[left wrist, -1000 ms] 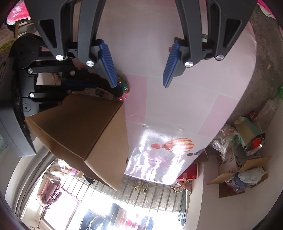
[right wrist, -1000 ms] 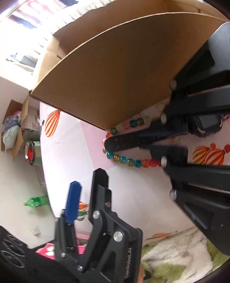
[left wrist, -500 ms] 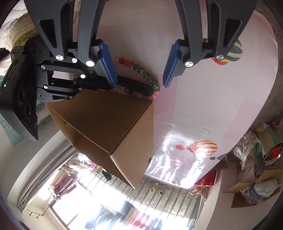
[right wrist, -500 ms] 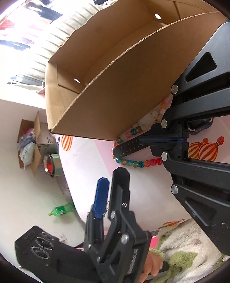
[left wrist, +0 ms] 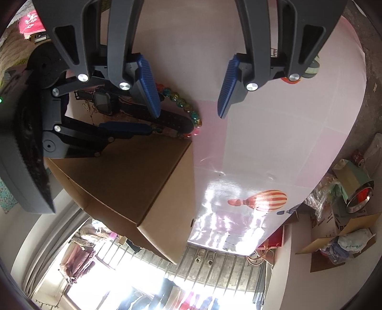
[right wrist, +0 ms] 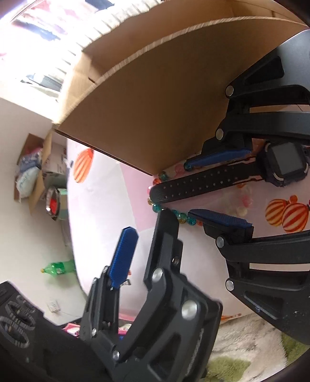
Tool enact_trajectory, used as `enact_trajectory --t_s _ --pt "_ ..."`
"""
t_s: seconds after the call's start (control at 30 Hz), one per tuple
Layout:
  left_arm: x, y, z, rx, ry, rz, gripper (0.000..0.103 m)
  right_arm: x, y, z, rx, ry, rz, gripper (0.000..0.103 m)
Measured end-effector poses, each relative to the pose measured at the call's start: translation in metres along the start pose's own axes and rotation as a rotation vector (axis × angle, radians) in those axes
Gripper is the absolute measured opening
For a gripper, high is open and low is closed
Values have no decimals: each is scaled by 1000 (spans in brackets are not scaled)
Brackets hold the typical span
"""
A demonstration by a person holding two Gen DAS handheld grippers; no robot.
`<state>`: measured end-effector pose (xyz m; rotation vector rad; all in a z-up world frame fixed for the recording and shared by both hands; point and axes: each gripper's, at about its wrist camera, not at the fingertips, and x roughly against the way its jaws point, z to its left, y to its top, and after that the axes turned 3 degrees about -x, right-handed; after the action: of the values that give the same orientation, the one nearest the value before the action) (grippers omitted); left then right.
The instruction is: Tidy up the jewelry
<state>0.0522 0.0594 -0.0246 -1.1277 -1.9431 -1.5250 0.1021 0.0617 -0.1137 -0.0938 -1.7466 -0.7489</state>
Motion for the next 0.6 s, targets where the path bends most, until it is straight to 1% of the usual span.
enact_trajectory --t_s 0.03,0.07,0.1,0.17,0.2,0.27,0.3,0.33,0.37,0.43,0.57,0.6 --pt "0 -1 -1 -9 5 -3 48 0 1 1 11 7 -1 35" --pt "1 -1 -1 -16 8 -4 48 -3 2 2 13 25 24 34" --pt "1 -1 -1 -20 9 -5 48 -3 0 2 7 35 29 32" --pt "1 -2 -2 -26 7 -9 48 -2 0 -3 -22 74 45 22" --pt "2 -2 -2 -26 3 -12 48 -3 1 -5 -34 77 49 20" --pt "3 -3 -1 -19 -10 -17 48 -3 1 -4 -52 45 44 17" --pt "4 -3 0 -13 -17 -18 48 -1 1 -4 -58 37 37 13" --pt "5 -3 1 -6 -30 -20 48 2 0 -5 -84 51 19 5" --pt "6 -4 2 -1 -39 -22 48 5 0 -6 -115 60 7 4" --pt "9 -3 5 17 -78 -30 48 10 2 -6 -129 46 -10 2" --pt "13 1 7 51 -157 -45 48 14 0 -9 -162 27 -37 1" --pt "13 2 7 55 -166 -43 48 15 -2 -12 -170 30 -42 1"
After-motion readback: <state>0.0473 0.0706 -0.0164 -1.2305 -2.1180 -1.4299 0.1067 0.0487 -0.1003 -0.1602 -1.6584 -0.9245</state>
